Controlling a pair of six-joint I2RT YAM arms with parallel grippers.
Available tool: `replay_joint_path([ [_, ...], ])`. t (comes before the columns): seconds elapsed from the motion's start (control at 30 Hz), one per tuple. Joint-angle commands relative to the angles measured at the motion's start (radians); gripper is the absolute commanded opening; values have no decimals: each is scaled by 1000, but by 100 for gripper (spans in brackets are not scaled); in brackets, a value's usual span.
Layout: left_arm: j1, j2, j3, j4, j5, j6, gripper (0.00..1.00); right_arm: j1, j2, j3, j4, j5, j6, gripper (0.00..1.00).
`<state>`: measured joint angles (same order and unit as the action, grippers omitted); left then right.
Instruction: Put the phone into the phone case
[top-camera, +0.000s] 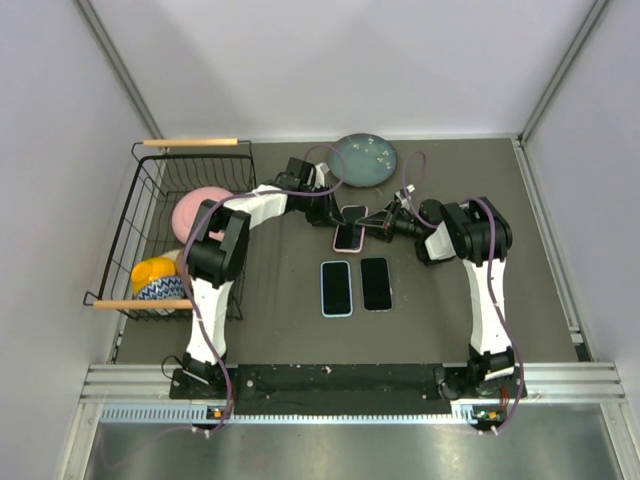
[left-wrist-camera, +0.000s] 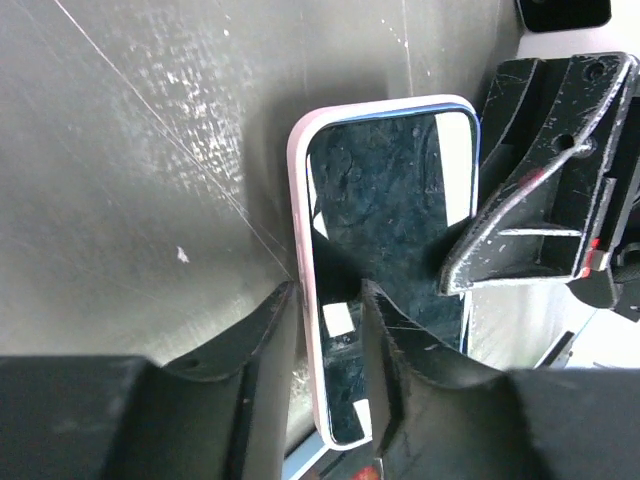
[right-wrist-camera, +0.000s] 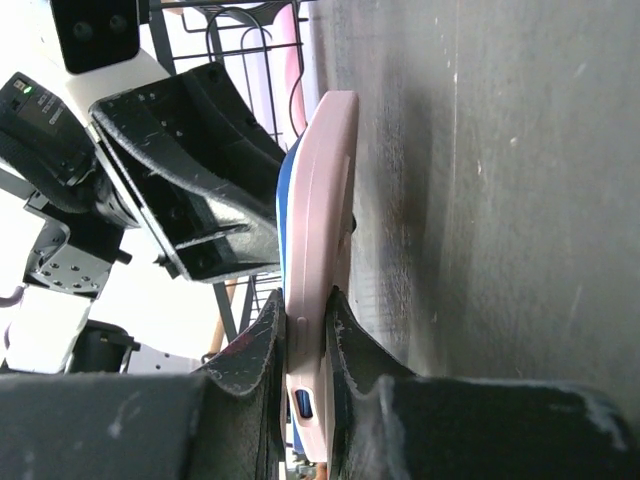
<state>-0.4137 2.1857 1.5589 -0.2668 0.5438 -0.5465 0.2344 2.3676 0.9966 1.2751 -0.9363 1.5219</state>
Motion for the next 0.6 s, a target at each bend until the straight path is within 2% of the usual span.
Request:
replay_joint_path([
  [0.0, -34, -104, -29, -51, -13, 43, 43, -6, -27, 24, 297, 5, 47, 0],
  [0.03, -33, -148, -33, -54, -42, 52, 53, -9, -39, 22, 299, 1, 44, 0],
  [0.1, -30, -190, -26, -67, -42, 59, 57, -21, -67, 20, 302, -19, 46, 0],
  [0.23, -28, -303, -2, -147, -65, 100, 59, -26, -158, 4, 310, -56, 60, 0],
  [0.43, -25, -469, -55, -204, -71, 151, 64, -24, -290, -82, 334, -62, 78, 0],
  [0.57, -2, -530, -149, -146, 36, 106, 66, -20, -413, -131, 333, -88, 75, 0],
])
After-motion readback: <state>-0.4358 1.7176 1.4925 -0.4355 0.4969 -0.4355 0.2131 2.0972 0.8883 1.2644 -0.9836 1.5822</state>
